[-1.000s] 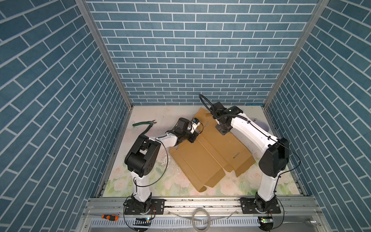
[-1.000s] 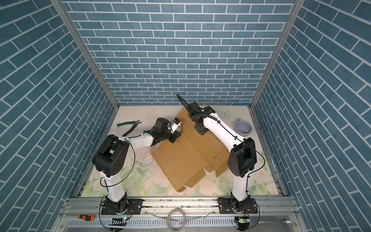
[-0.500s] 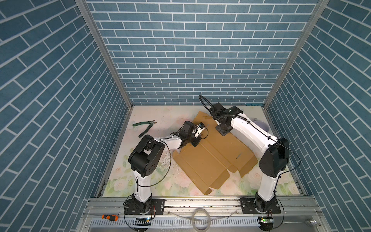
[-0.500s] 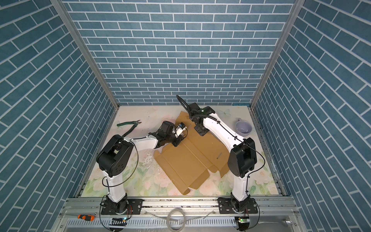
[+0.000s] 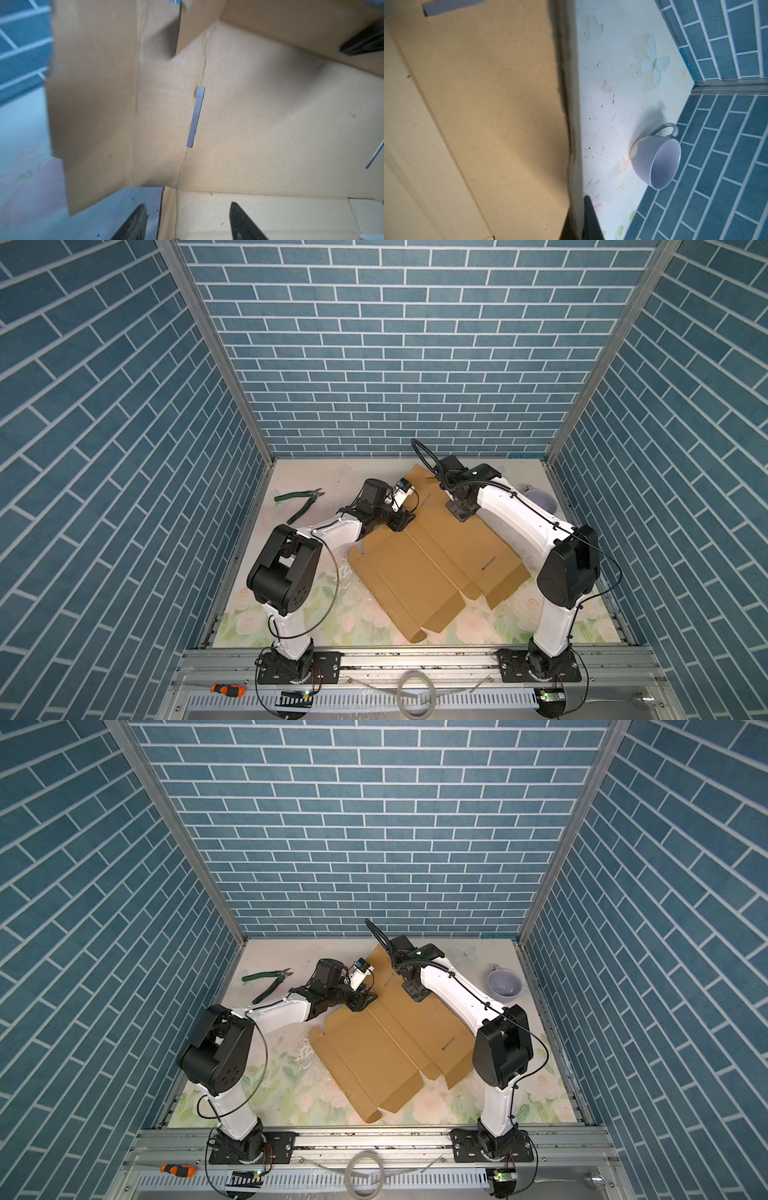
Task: Fold the paper box
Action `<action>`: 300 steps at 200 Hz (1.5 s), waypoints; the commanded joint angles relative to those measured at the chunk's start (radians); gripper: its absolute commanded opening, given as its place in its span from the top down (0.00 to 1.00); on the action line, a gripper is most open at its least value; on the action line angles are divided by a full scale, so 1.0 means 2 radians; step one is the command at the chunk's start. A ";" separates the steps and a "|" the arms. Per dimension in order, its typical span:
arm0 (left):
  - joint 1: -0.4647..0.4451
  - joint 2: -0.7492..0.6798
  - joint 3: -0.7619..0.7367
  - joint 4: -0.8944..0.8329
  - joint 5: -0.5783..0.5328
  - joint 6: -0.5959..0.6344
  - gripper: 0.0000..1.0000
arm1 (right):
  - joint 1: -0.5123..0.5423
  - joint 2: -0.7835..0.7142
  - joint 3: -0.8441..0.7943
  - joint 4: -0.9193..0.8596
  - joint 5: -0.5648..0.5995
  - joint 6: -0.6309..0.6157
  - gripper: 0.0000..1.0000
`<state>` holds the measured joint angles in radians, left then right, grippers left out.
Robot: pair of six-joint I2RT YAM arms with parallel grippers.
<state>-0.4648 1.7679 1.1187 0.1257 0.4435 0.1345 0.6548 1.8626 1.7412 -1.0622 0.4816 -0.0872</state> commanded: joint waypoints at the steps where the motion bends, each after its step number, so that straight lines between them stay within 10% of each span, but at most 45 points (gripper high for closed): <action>1: 0.020 -0.024 -0.006 -0.004 0.034 -0.015 0.27 | 0.003 -0.022 -0.012 0.013 0.016 -0.016 1.00; 175: 0.085 0.122 0.198 -0.072 0.157 0.057 0.33 | 0.029 -0.020 0.012 0.017 0.028 -0.046 1.00; 270: 0.085 0.143 0.210 -0.026 0.195 0.092 0.93 | 0.030 -0.015 0.035 -0.010 -0.007 -0.034 1.00; 300: 0.085 0.129 0.182 0.043 0.210 0.102 1.00 | 0.017 -0.034 0.034 -0.048 -0.118 -0.017 0.77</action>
<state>-0.2966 2.0571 1.5234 0.0811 0.8204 0.3122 0.7048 1.8282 1.7821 -1.0664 0.4385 -0.1299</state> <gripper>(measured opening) 0.050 0.146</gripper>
